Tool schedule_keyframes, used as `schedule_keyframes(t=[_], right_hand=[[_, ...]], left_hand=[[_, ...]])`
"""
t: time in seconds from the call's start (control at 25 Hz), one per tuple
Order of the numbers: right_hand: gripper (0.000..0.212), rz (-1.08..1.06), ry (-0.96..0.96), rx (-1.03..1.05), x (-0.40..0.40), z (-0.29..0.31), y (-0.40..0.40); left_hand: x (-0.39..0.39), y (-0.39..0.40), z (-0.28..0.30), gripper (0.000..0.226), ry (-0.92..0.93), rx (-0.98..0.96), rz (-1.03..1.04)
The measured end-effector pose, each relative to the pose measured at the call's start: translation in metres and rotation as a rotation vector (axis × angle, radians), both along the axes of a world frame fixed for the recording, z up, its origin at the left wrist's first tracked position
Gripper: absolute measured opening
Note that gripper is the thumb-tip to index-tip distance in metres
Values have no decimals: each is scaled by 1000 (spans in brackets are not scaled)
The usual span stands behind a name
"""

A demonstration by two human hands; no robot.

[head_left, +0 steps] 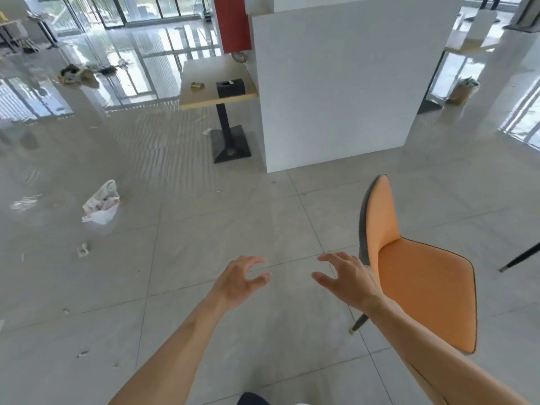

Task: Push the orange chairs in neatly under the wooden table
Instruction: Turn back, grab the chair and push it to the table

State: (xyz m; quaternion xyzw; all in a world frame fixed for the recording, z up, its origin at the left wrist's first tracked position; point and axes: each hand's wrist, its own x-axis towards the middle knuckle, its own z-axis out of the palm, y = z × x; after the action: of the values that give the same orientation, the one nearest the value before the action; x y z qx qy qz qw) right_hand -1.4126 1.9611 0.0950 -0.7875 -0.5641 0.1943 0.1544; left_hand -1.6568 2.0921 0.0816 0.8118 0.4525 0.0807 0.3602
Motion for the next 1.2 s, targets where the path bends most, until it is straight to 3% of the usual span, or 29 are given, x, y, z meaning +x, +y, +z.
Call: schedule_keyframes(t=[0.28, 0.48, 0.6, 1.2], right_hand=[[57, -156, -8, -53, 53, -18, 123], [55, -332, -56, -80, 86, -11, 202], [54, -463, -70, -75, 112, -9, 229], [59, -1124, 49, -109, 238, -70, 200]], left_hand=[[78, 164, -23, 51, 9, -12, -146], [143, 275, -28, 70, 29, -31, -366], [196, 322, -29, 67, 68, 3, -509], [508, 328, -33, 57, 207, 103, -1274]])
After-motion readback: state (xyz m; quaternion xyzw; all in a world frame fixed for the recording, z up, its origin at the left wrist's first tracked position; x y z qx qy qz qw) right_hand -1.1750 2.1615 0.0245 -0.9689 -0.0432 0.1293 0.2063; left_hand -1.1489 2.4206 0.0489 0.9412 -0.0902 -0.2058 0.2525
